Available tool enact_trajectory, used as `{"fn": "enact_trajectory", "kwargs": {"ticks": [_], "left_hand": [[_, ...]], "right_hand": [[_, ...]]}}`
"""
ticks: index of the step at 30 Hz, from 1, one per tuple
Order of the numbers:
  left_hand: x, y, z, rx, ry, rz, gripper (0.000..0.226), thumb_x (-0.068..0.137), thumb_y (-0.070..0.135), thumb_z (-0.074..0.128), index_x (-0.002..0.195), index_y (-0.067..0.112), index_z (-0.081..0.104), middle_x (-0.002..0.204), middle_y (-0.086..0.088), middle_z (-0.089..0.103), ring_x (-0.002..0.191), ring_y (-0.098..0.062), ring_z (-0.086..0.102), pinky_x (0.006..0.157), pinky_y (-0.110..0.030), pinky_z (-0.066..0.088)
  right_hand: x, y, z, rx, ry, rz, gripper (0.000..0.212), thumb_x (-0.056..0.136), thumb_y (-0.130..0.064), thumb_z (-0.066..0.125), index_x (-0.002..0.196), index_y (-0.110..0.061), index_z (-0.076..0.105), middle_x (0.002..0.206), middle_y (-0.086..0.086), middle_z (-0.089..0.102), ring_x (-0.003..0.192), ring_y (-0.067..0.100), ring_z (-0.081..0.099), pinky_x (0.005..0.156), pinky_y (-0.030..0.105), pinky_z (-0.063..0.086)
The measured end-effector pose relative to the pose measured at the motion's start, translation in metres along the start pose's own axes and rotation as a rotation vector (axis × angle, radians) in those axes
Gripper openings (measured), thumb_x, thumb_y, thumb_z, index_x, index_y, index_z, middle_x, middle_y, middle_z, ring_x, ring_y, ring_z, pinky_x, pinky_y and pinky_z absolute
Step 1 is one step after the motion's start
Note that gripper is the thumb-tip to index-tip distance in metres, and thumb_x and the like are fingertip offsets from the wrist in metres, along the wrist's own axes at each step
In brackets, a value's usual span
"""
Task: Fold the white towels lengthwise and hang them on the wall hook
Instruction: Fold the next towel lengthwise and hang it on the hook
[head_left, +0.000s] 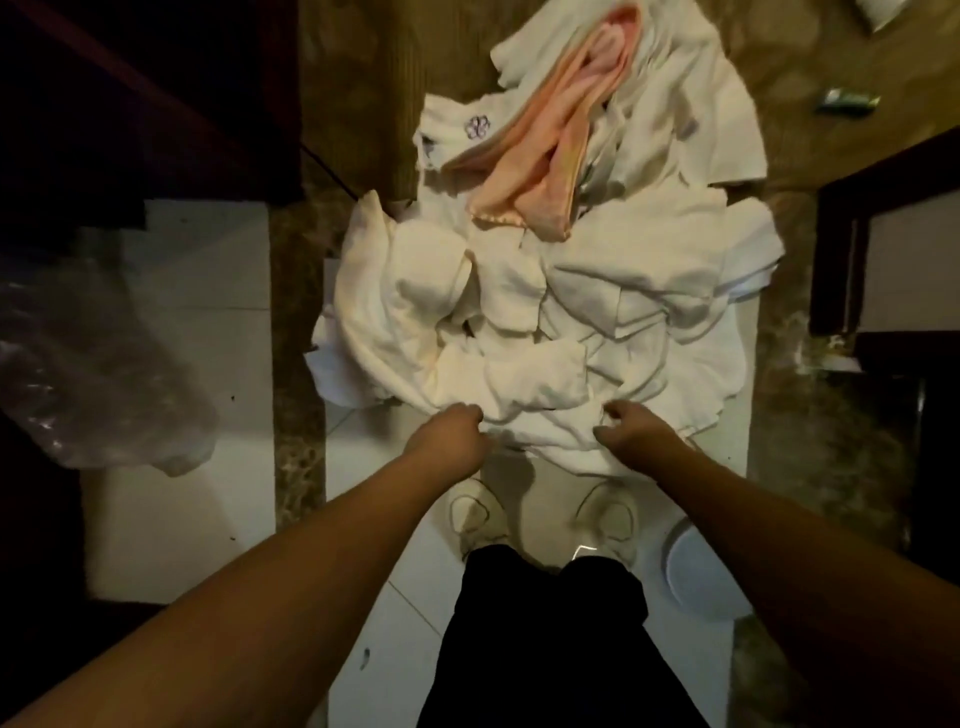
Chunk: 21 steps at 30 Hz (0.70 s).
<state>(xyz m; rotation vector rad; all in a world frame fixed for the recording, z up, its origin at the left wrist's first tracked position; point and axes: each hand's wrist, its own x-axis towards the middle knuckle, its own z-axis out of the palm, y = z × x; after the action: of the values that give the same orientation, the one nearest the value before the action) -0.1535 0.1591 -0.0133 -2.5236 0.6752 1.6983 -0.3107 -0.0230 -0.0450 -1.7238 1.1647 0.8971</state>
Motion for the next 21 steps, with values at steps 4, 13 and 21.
{"fn": "enact_trajectory", "kwargs": {"ticks": [4, 13, 21], "left_hand": [[0.041, 0.010, 0.015, -0.084, -0.031, 0.030, 0.045, 0.105, 0.024, 0.043, 0.146, 0.009, 0.040, 0.154, -0.014, 0.039, 0.136, -0.030, 0.043, 0.106, -0.033, 0.035], [0.056, 0.015, 0.041, -0.231, -0.112, -0.061, 0.038, 0.100, 0.030, 0.049, 0.133, 0.011, 0.055, 0.137, -0.015, 0.057, 0.122, -0.030, 0.054, 0.094, -0.031, 0.041], [-0.006, 0.030, 0.015, 0.052, 0.086, 0.410, 0.050, 0.096, 0.021, 0.059, 0.145, 0.019, 0.048, 0.149, -0.005, 0.049, 0.129, -0.029, 0.045, 0.104, -0.040, 0.040]], "right_hand": [[0.055, -0.013, 0.018, 0.160, 0.059, -0.052, 0.049, 0.092, -0.013, 0.067, 0.136, -0.001, 0.051, 0.127, 0.019, 0.060, 0.115, 0.034, 0.058, 0.088, 0.023, 0.042], [0.070, 0.000, 0.068, 0.191, 0.042, -0.045, 0.004, 0.093, -0.017, 0.062, 0.093, -0.014, 0.065, 0.101, 0.020, 0.069, 0.098, 0.038, 0.066, 0.090, 0.043, 0.052], [-0.037, -0.011, 0.040, -0.055, -0.076, -0.386, 0.008, 0.101, -0.021, 0.046, 0.105, -0.018, 0.053, 0.087, 0.008, 0.059, 0.085, 0.030, 0.059, 0.073, 0.037, 0.042]]}}
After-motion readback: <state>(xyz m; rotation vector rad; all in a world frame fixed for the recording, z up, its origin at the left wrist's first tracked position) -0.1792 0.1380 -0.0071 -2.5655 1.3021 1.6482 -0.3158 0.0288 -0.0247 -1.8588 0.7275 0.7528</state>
